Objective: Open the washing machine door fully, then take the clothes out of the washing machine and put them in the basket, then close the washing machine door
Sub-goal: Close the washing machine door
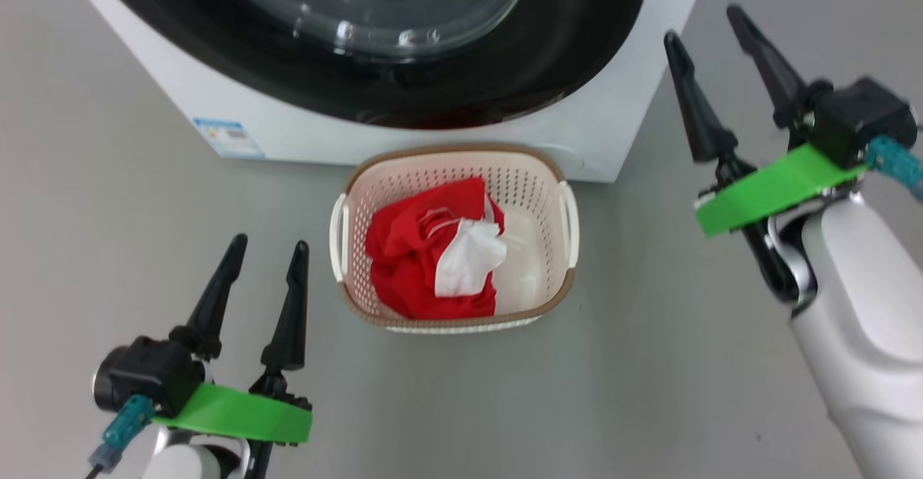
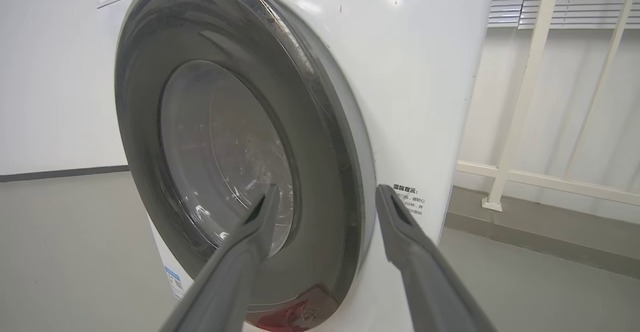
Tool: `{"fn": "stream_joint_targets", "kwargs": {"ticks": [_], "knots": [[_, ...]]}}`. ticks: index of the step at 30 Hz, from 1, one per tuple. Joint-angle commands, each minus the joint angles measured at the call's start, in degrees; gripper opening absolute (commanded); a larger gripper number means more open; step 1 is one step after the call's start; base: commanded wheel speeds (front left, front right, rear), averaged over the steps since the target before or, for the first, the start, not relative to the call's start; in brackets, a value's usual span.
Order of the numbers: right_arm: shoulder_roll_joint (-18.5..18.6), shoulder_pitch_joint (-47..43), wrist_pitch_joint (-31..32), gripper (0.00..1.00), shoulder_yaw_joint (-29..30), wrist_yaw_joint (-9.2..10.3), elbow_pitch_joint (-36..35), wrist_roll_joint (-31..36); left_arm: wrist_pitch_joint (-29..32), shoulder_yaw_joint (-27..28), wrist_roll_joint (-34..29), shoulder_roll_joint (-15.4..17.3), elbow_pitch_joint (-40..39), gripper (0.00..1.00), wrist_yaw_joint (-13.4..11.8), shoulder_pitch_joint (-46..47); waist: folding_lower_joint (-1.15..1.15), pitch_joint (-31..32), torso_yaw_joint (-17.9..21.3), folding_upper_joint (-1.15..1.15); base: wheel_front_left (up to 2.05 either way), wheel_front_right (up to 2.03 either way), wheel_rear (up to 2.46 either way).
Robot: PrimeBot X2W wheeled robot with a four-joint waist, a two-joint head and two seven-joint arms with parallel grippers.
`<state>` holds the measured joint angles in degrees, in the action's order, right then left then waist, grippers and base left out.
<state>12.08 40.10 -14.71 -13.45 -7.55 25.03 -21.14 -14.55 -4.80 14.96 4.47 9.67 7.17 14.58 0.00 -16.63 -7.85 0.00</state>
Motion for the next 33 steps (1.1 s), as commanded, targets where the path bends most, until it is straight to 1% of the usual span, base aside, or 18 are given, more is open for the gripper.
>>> {"fn": "stream_joint_targets", "kwargs": {"ticks": [1,9,16,23,28,33], "knots": [[-0.9,-3.0,-0.3,1.0,0.2,0.06,-2.6,0.5,-0.4,2.3,0.7,0.9,-1.1,1.0,0.3,-0.9,0.0,3.8,2.5,0.0,0.0,0.0,0.0],[-1.4,-14.5,-0.3,1.0,4.0,0.06,-8.2,2.7,-0.4,4.1,1.2,0.5,-1.2,1.0,0.3,-4.2,0.0,9.9,4.4,0.0,0.0,0.0,0.0],[-3.2,-24.1,-0.3,1.0,8.9,0.06,-12.1,4.0,-0.4,5.0,0.9,0.3,-1.1,1.0,0.3,-6.9,0.0,14.2,4.9,0.0,0.0,0.0,0.0],[-4.5,-29.7,-0.3,1.0,10.9,0.06,-13.7,4.2,-0.4,6.2,0.1,1.2,-1.6,1.0,0.3,-10.0,0.0,16.8,5.9,0.0,0.0,0.0,0.0],[-5.4,-32.4,-0.3,1.0,13.0,0.06,-15.2,5.0,-0.4,7.0,0.0,1.4,-2.4,1.0,0.3,-11.9,0.0,18.3,6.4,0.0,0.0,0.0,0.0],[-6.3,-35.3,-0.3,1.0,14.0,0.06,-16.3,5.9,-0.4,7.9,0.0,1.3,-2.9,1.0,0.3,-13.1,0.0,19.2,6.5,0.0,0.0,0.0,0.0]]}}
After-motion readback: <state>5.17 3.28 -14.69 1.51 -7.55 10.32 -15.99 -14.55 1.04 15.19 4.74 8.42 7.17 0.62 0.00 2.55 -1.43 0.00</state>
